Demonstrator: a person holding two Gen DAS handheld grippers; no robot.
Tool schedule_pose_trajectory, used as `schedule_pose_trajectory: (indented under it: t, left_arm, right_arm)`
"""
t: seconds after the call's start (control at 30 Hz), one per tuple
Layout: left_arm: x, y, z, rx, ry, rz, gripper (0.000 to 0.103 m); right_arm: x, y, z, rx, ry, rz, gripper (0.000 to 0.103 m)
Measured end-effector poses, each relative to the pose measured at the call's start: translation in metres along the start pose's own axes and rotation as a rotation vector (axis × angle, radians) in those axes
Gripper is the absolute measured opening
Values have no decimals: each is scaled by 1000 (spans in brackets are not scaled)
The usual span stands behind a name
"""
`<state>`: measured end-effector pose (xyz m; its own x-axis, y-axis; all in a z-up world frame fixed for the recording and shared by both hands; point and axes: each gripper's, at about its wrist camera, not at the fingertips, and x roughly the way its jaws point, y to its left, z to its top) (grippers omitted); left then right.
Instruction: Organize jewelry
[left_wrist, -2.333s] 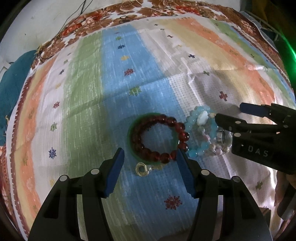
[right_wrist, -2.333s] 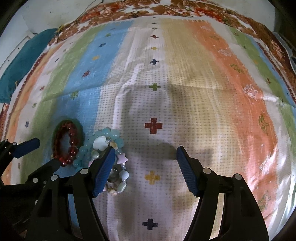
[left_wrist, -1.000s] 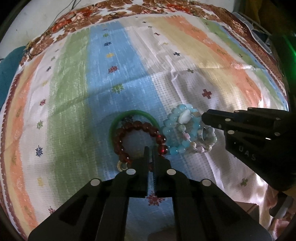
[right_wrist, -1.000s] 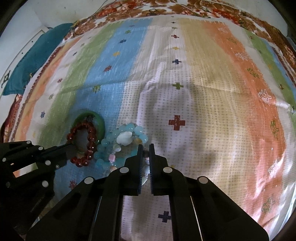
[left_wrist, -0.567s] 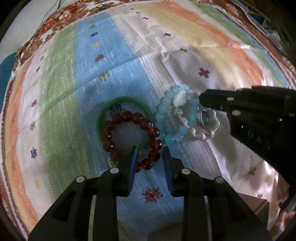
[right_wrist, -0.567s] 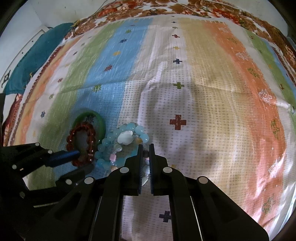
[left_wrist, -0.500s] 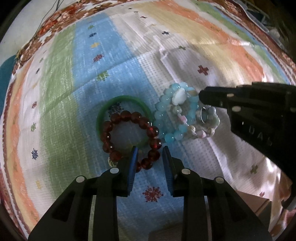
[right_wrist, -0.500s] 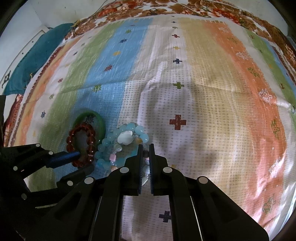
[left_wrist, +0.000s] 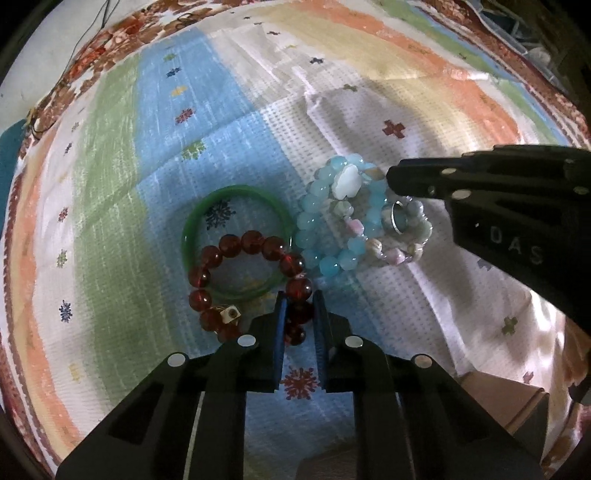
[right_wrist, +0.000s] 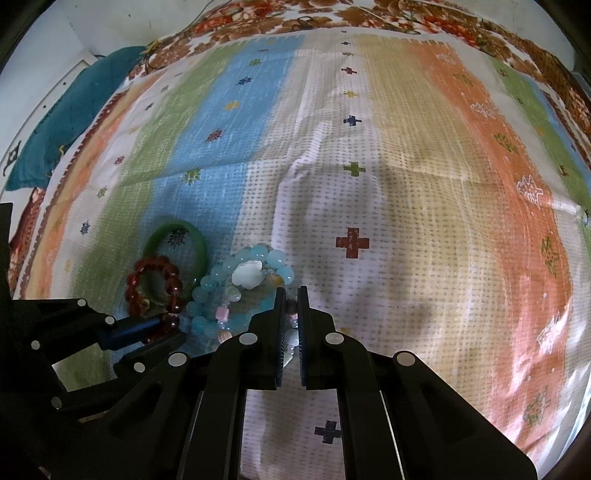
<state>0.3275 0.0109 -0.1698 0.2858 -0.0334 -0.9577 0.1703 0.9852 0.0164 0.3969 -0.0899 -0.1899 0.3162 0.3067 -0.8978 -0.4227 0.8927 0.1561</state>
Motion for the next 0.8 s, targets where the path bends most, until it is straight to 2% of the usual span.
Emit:
schedule_pose_trajectory:
  t: [0.37, 0.8]
  left_arm:
    - [-32, 7, -12, -52, -74, -23, 13]
    - [-74, 21, -26, -119, -155, 28, 13]
  right_arm:
    - [-20, 5, -5, -29, -34, -9, 7]
    - [-56, 32, -19, -67, -73, 4, 7]
